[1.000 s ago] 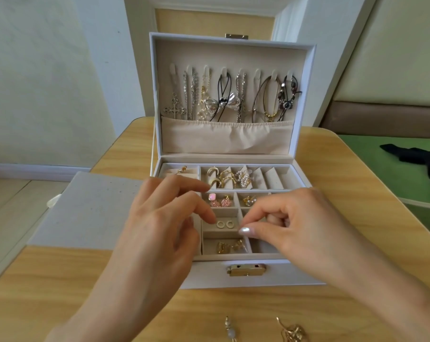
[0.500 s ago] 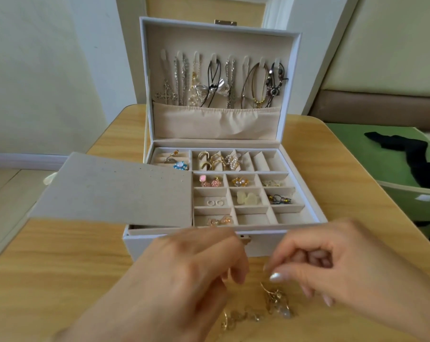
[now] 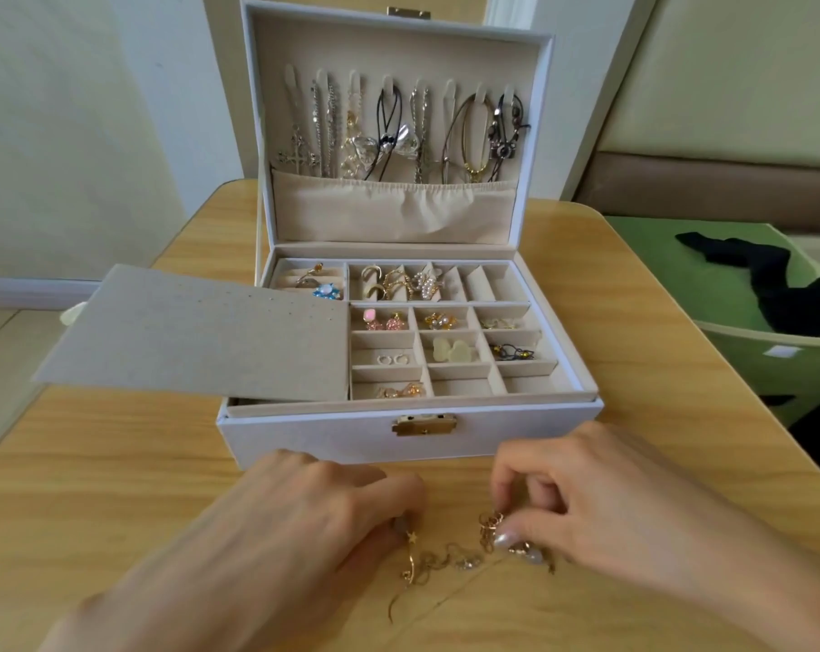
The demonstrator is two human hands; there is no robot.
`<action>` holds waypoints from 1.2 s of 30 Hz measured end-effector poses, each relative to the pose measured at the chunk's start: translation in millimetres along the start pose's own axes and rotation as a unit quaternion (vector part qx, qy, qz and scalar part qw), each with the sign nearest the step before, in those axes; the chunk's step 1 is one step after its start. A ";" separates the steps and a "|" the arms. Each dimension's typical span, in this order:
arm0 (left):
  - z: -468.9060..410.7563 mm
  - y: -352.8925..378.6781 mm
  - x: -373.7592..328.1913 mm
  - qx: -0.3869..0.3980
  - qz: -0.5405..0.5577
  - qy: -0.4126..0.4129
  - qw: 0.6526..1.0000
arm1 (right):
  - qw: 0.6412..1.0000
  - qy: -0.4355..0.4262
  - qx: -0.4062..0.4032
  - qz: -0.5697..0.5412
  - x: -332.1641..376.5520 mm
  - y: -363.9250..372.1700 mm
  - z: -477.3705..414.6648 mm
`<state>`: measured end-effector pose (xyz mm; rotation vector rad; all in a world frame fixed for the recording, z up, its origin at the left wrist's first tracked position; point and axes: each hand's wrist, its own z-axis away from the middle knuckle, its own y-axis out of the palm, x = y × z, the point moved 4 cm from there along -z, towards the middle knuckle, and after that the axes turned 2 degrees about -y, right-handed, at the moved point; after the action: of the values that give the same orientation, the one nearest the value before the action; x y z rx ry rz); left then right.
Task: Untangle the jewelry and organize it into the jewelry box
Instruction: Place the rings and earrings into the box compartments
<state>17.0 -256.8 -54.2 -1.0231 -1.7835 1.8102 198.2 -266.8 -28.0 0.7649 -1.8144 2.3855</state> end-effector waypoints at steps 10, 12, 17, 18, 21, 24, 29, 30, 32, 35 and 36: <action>1.8 -5.9 -4.7 -0.007 0.075 -0.021 0.997 | 1.000 0.009 -0.014 0.004 -8.0 0.4 -0.2; 2.2 -10.9 -6.8 -0.024 0.142 -0.028 0.989 | 0.999 0.006 -0.008 -0.031 -8.4 -2.2 -0.1; 2.9 -19.6 -7.0 -0.065 0.241 -0.010 0.968 | 0.971 -0.046 -0.016 -0.235 -10.9 -16.9 4.0; 2.5 -20.5 -6.4 -0.070 0.255 -0.006 0.964 | 0.958 -0.061 -0.013 -0.280 -10.6 -20.0 5.6; 1.5 -23.7 -4.8 -0.082 0.311 -0.007 0.947 | 0.919 -0.116 -0.047 -0.373 -9.5 -30.7 6.7; -1.3 -30.0 -6.2 -0.116 0.343 -0.003 0.932 | 0.888 -0.145 -0.159 -0.407 -9.5 -40.9 0.6; -6.3 -38.1 -6.6 -0.165 0.316 0.003 0.934 | 0.874 -0.128 -0.293 -0.367 -13.3 -42.6 -21.3; -7.2 -39.0 -7.0 -0.169 0.301 0.009 0.939 | 0.880 -0.132 -0.307 -0.337 -13.2 -42.6 -25.6; -8.3 -39.7 -7.9 -0.171 0.285 0.014 0.943 | 0.893 -0.135 -0.322 -0.283 -13.3 -42.0 -33.9; -8.4 -38.4 -8.0 -0.168 0.285 0.010 0.944 | 0.912 -0.147 -0.325 -0.201 -10.4 -41.8 -43.9; -8.1 -37.4 -7.4 -0.168 0.286 0.007 0.943 | 0.918 -0.154 -0.326 -0.167 -7.9 -41.8 -45.9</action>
<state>19.9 -252.7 -15.5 -1.8401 -1.9661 1.8168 202.7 -209.7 -2.6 1.2593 -2.1702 1.3692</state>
